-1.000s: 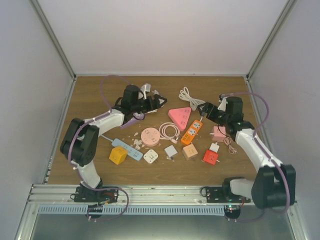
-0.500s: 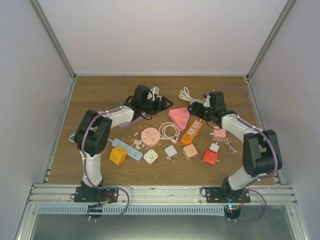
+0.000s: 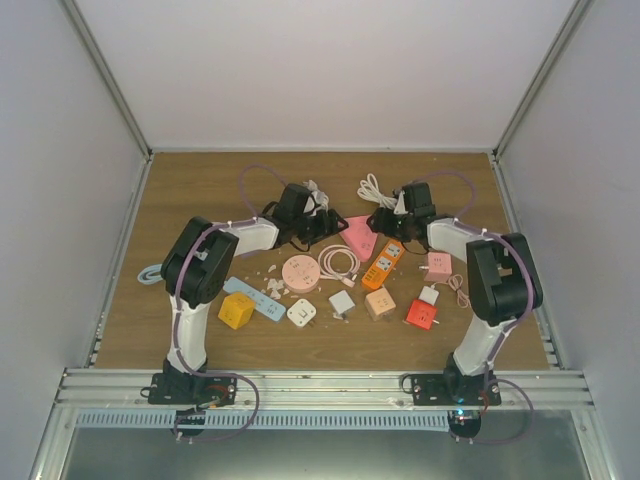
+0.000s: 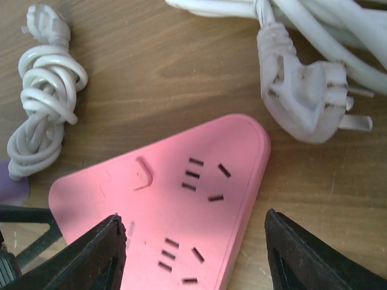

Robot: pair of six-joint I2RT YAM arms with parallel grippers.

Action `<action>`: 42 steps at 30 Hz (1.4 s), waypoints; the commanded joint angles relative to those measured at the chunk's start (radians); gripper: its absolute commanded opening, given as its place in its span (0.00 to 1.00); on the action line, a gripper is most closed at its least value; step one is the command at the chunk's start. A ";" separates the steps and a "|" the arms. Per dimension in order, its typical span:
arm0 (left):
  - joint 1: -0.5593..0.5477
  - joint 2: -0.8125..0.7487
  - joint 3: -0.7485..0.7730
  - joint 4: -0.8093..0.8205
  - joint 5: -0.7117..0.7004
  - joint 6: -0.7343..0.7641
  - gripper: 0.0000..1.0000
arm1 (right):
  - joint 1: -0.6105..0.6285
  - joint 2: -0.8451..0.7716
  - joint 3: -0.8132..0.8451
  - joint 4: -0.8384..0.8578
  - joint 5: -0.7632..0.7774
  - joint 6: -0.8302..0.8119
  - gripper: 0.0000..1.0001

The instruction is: Insert the plug

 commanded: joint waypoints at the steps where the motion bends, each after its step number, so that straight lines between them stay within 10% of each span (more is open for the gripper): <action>1: -0.011 0.026 0.020 0.051 -0.037 -0.004 0.73 | 0.006 0.042 0.049 0.006 0.030 -0.030 0.63; 19: -0.035 0.113 0.014 0.158 0.017 -0.074 0.61 | 0.010 0.097 0.017 0.075 -0.039 0.056 0.56; 42: -0.016 -0.046 -0.021 0.192 0.035 0.063 0.16 | 0.007 -0.108 -0.011 0.114 -0.109 0.083 0.65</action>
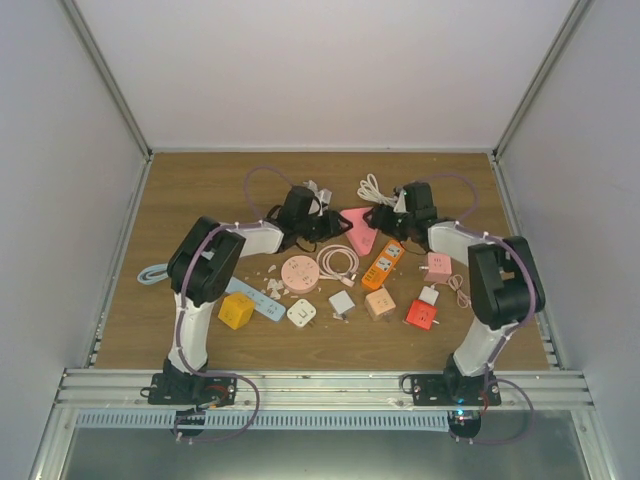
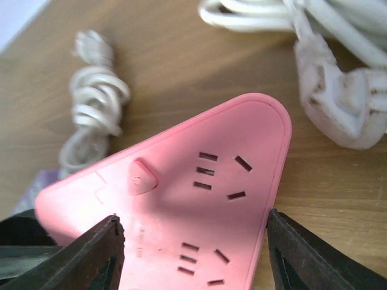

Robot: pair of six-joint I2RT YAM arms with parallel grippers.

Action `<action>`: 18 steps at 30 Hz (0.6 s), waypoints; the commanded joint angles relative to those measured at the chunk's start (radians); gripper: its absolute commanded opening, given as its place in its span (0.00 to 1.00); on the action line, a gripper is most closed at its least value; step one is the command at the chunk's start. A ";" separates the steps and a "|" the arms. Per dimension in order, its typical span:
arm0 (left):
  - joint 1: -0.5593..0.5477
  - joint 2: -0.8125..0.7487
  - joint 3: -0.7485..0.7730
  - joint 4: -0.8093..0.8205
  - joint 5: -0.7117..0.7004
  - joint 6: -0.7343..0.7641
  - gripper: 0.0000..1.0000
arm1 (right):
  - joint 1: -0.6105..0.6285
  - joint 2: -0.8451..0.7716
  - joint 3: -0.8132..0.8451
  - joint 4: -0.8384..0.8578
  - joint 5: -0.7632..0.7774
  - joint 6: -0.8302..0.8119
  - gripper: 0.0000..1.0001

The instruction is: Insert the plug

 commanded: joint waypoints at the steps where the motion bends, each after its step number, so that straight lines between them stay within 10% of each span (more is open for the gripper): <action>1: 0.015 -0.128 -0.021 0.000 -0.008 0.131 0.16 | -0.008 -0.159 0.008 0.002 -0.082 -0.015 0.67; 18: 0.127 -0.628 -0.232 -0.155 0.187 0.053 0.13 | -0.010 -0.617 -0.252 0.111 -0.332 0.216 0.79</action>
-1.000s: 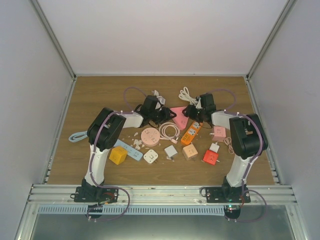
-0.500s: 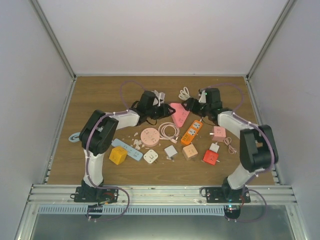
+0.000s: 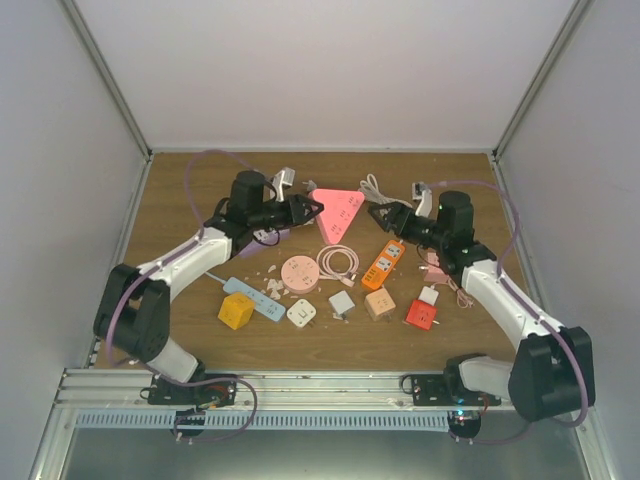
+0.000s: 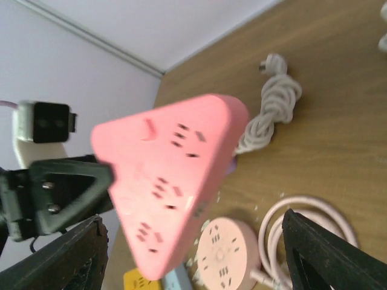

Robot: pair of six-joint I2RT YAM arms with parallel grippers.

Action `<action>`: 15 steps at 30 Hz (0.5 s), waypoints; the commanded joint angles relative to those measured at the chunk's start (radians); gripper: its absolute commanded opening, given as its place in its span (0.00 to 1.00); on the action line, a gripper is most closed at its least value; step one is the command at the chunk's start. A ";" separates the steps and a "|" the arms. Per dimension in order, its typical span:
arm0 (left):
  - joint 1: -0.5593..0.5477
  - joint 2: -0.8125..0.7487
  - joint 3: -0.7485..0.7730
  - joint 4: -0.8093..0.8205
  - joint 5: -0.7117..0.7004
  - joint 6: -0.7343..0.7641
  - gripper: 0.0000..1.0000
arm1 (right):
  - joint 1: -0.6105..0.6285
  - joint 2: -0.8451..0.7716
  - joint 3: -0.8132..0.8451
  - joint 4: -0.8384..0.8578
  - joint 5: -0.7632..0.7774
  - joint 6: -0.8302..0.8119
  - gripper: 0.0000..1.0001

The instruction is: Insert the plug

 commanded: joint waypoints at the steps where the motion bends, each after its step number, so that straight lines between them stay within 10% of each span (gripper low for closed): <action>1: 0.002 -0.138 -0.041 0.003 0.130 -0.085 0.13 | 0.018 -0.058 -0.081 0.117 -0.124 0.116 0.80; 15: 0.020 -0.387 -0.118 0.030 0.267 -0.250 0.13 | 0.155 -0.055 -0.133 0.583 -0.324 0.381 0.71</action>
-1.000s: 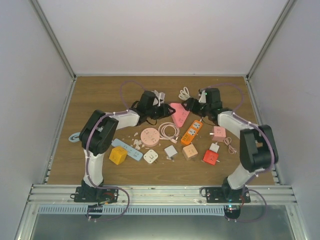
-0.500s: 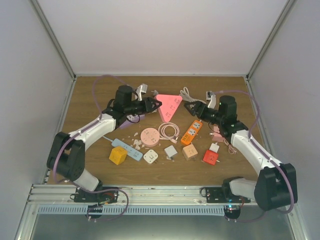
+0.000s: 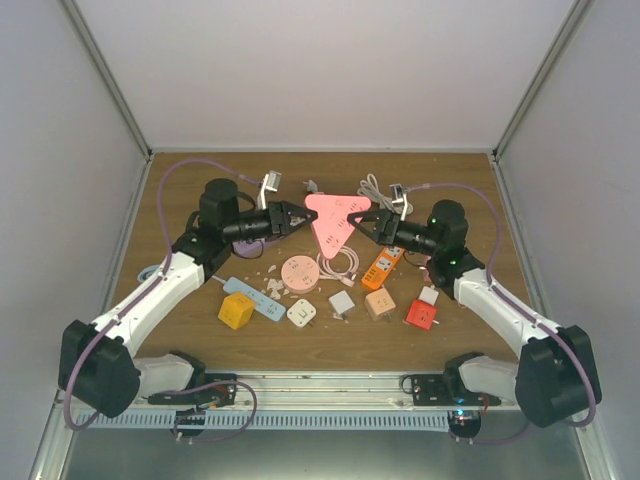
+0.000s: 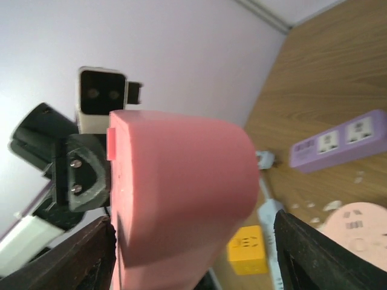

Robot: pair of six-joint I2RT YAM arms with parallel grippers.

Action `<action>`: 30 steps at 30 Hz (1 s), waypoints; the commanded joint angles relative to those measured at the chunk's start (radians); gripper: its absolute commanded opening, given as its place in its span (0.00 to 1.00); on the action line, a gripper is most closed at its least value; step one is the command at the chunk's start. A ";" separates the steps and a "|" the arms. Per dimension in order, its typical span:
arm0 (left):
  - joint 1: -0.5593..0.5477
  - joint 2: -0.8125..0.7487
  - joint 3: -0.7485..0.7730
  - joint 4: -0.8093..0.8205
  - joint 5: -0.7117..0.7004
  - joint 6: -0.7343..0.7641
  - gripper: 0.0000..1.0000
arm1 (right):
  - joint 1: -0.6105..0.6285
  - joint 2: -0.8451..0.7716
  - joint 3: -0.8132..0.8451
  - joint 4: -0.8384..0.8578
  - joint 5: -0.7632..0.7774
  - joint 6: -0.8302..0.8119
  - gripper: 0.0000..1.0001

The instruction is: Insert the plug

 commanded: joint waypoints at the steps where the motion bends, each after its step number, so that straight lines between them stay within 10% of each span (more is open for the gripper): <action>1: 0.014 -0.050 -0.019 0.090 0.067 -0.062 0.13 | 0.051 -0.015 -0.034 0.277 -0.068 0.177 0.69; 10: 0.016 -0.089 -0.027 0.134 0.063 -0.109 0.14 | 0.132 -0.002 -0.103 0.553 0.056 0.392 0.36; 15: 0.023 -0.113 -0.018 0.011 -0.029 -0.027 0.45 | 0.134 -0.015 -0.114 0.528 0.130 0.383 0.07; 21: 0.039 -0.156 0.000 -0.289 -0.350 0.182 0.81 | 0.131 -0.013 -0.070 0.328 0.211 0.303 0.01; 30: 0.262 -0.030 -0.060 -0.354 -0.574 0.331 0.87 | 0.105 0.043 -0.031 0.078 0.325 0.209 0.01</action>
